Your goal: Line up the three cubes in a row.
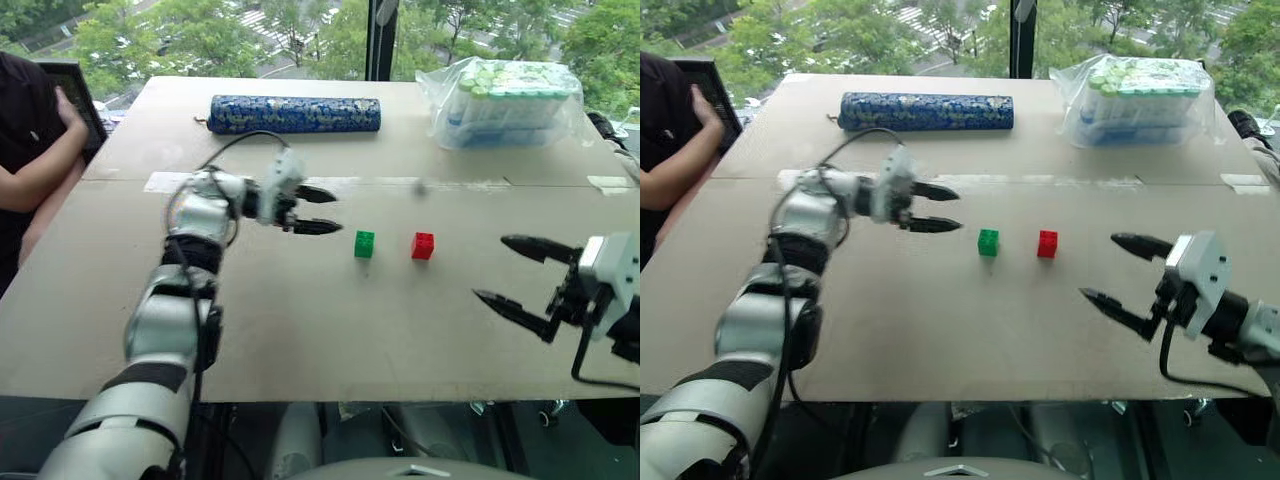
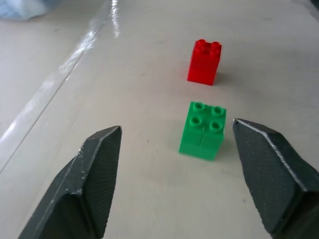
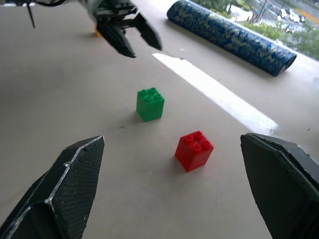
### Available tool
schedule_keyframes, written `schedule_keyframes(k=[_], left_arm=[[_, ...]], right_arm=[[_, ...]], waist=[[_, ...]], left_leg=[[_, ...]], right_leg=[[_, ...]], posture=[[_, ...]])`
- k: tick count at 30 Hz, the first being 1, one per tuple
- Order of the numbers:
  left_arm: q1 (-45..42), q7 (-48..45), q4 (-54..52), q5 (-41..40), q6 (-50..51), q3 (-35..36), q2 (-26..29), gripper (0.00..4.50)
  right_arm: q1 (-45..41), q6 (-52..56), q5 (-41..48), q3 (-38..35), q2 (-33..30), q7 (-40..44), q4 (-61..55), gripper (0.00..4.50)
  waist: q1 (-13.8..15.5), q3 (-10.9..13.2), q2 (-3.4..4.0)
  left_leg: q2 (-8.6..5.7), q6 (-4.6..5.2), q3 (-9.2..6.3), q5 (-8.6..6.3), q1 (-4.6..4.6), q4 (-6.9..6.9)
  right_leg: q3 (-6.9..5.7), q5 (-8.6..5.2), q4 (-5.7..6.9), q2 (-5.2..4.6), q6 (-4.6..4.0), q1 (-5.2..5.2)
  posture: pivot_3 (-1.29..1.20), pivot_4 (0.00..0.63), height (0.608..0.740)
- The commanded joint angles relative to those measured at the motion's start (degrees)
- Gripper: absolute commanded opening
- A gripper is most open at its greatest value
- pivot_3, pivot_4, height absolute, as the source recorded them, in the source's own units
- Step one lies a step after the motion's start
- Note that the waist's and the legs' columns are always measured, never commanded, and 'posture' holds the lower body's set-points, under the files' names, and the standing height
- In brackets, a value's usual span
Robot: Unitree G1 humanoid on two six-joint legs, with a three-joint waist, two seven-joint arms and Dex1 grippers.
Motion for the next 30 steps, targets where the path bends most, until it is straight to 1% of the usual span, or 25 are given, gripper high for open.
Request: schedule_keyframes(k=[1, 4, 6, 8, 12, 18, 25, 26, 27, 30], left_arm=[[7.67, 15.93, -17.27, -2.72, 14.74, 10.02, 4.77, 3.59], [14.61, 30.26, -26.79, -2.23, 23.47, 18.11, 5.53, 3.59], [17.57, 37.18, -28.97, -1.01, 25.82, 20.92, 5.92, 3.59], [18.68, 41.37, -29.12, -0.56, 27.45, 21.93, 6.4, 3.59], [17.76, 43.28, -26.03, -1.55, 28.65, 20.88, 7.86, 3.59], [12.42, 41.7, -14.88, -1.31, 26.86, 16.83, 9.13, 3.59], [4.58, 41.46, 6.34, 2.1, 13.39, 11.71, 9.17, 3.59], [3.76, 41.37, 8.39, 2.64, 11.58, 11.06, 9.24, 3.1], [3.02, 41.15, 9.94, 2.92, 10.22, 10.65, 9.33, 2.85], [1.32, 40.64, 13.53, 3.68, 6.87, 9.53, 9.89, 1.47]], right_arm=[[-7.76, 2.34, 6.15, 0.92, -2.28, 4.0, 3.53, 4.5], [-15.27, 4.45, 9.07, 3.67, -2.51, 5.03, 5.51, 4.5], [-18.85, 4.4, 8.69, 6.36, -1.98, 6.31, 6.59, 4.5], [-20.72, 3.62, 7.77, 8.53, -1.37, 7.78, 7.86, 4.5], [-22.27, 2.07, 5.48, 11.53, -0.94, 10.08, 10.23, 4.5], [-21.85, 1.88, 4.62, 11.84, -0.63, 10.03, 9.19, 4.5], [-19.33, 2.46, 5.15, 9.69, -1.09, 8.39, 6.41, 4.5], [-18.8, 2.63, 5.36, 9.25, -1.2, 8.05, 5.81, 4.5], [-18.16, 2.89, 5.61, 8.7, -1.3, 7.63, 5.19, 4.5], [-16.39, 3.43, 6.17, 7.19, -1.44, 6.7, 3.83, 4.5]], waist=[[0.41, 0.0, 0.0], [0.94, 0.0, 0.0], [1.45, -0.01, -0.03], [2.06, -0.01, -0.05], [3.15, 0.01, -0.09], [2.94, 0.01, -0.09], [2.4, 0.01, -0.1], [2.41, 0.01, -0.1], [2.41, 0.01, -0.1], [2.43, 0.01, -0.1]], left_leg=[[0.01, 0.0, -0.07, 0.0, -0.03, 0.0], [0.04, 0.0, -0.2, 0.0, -0.08, 0.01], [0.01, 0.0, -0.23, 0.0, -0.1, 0.03], [-0.04, 0.0, -0.28, 0.0, -0.12, 0.1], [-0.13, 0.0, -0.36, 0.0, -0.18, 0.22], [-0.15, 0.0, -0.4, 0.0, -0.17, 0.26], [-0.15, 0.0, -0.39, 0.0, -0.19, 0.26], [-0.15, 0.0, -0.4, 0.0, -0.2, 0.26], [-0.15, 0.0, -0.39, 0.0, -0.2, 0.26], [-0.15, 0.0, -0.39, 0.0, -0.23, 0.26]], right_leg=[[-0.09, 0.0, 0.0, 0.0, -0.01, 0.0], [-0.23, -0.02, 0.0, -0.01, -0.03, 0.01], [-0.29, -0.01, 0.0, -0.08, -0.02, 0.02], [-0.36, -0.01, -0.01, -0.11, -0.02, 0.04], [-0.46, -0.01, 0.0, -0.17, -0.02, 0.06], [-0.46, -0.01, 0.04, -0.14, -0.02, 0.07], [-0.46, -0.01, 0.02, -0.12, -0.02, 0.07], [-0.47, -0.01, 0.02, -0.12, -0.02, 0.07], [-0.47, -0.01, 0.02, -0.12, -0.02, 0.06], [-0.47, -0.01, 0.01, -0.13, -0.02, 0.06]], posture=[[0.0, 0.15, 0.74], [0.0, 0.15, 0.74], [0.0, 0.15, 0.74], [0.0, 0.15, 0.74], [0.0, 0.15, 0.74], [0.0, 0.15, 0.74], [0.0, 0.15, 0.74], [0.0, 0.15, 0.74], [0.0, 0.15, 0.74], [0.0, 0.15, 0.74]])
